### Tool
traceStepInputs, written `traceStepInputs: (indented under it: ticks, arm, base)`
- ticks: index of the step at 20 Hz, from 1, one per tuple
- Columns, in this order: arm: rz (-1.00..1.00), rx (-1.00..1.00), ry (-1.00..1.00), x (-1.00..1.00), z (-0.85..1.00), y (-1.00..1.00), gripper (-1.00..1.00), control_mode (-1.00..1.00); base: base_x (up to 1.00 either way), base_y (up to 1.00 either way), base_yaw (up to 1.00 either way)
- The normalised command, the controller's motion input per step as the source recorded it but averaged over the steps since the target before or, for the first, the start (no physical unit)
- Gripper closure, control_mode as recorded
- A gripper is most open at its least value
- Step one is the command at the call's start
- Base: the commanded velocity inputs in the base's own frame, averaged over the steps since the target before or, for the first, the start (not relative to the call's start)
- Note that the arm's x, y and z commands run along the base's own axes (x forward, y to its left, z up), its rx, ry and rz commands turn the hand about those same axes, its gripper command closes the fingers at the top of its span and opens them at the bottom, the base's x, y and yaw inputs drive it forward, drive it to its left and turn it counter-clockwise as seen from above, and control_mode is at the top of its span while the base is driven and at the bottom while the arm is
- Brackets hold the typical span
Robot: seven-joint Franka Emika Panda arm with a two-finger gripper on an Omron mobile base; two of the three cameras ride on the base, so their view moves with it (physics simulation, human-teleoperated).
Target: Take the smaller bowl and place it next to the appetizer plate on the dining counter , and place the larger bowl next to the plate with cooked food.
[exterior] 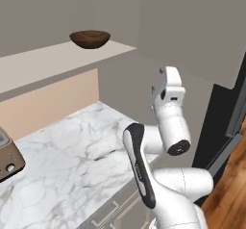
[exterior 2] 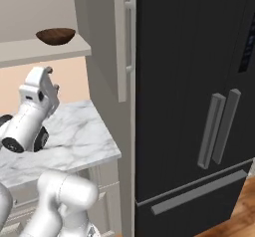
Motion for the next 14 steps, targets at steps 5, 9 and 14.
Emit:
traceStepInputs:
  ticks: [5,9,14]
  arm:
    - [0.06,-0.25,0.48,-0.64,0.88,0.08,-1.00,-1.00]
    - [0.14,-0.10,0.56,-0.04,0.60,0.25,-1.00,-1.00]
    - [0.26,0.01,0.42,0.30,0.25,0.05,-1.00,-1.00]
  base:
    - [0.00,0.00,0.00]
    - [0.00,0.00,0.00]
    - [0.00,0.00,0.00]
